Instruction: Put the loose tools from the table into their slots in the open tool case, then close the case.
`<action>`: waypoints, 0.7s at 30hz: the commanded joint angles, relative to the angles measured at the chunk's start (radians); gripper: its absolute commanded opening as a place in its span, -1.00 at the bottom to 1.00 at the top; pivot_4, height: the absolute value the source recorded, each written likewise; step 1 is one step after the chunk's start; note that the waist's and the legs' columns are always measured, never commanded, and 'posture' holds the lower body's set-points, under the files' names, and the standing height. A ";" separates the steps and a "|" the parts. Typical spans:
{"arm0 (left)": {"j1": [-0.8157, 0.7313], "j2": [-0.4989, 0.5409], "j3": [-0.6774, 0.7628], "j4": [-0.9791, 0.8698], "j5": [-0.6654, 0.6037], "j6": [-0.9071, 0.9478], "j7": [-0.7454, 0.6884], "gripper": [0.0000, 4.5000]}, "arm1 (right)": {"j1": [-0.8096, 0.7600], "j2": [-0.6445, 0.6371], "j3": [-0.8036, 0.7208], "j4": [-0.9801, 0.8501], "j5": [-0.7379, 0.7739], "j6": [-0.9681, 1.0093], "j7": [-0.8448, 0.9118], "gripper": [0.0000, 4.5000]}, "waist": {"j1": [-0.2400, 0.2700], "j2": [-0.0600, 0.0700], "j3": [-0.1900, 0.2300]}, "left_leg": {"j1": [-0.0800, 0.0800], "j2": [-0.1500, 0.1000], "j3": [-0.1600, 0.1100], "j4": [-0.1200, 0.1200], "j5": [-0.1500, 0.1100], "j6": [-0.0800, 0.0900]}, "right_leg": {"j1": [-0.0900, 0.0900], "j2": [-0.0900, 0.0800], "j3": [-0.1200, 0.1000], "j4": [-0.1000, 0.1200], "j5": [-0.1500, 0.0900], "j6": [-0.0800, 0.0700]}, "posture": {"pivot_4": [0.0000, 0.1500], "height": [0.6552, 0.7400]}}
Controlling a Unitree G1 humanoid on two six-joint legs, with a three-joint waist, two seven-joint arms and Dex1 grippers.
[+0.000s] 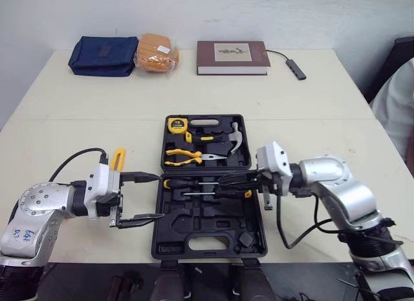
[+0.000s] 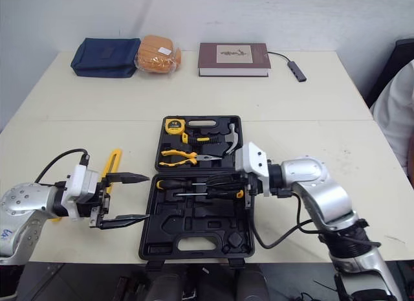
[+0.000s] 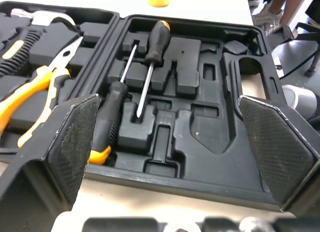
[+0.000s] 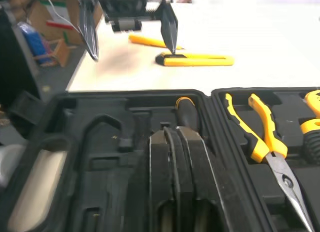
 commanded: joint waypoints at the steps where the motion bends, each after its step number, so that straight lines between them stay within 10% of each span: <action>1: -0.002 -0.003 -0.001 -0.007 -0.007 -0.002 0.001 1.00 | 0.007 0.024 0.025 0.045 -0.055 -0.097 -0.010 -0.98 | 0.000 0.000 0.000 | 0.000 0.000 0.000 0.000 0.000 0.000 | 0.000 0.000 0.000 0.000 0.000 0.000 | 1.00 1.00; 21: 0.009 0.000 0.001 -0.013 0.010 -0.011 0.013 1.00 | 0.007 0.017 0.098 0.229 -0.208 -0.147 -0.009 -0.98 | 0.000 0.000 0.000 | 0.000 0.000 0.000 0.001 0.000 0.000 | 0.000 0.000 0.000 0.000 0.000 0.000 | 1.00 1.00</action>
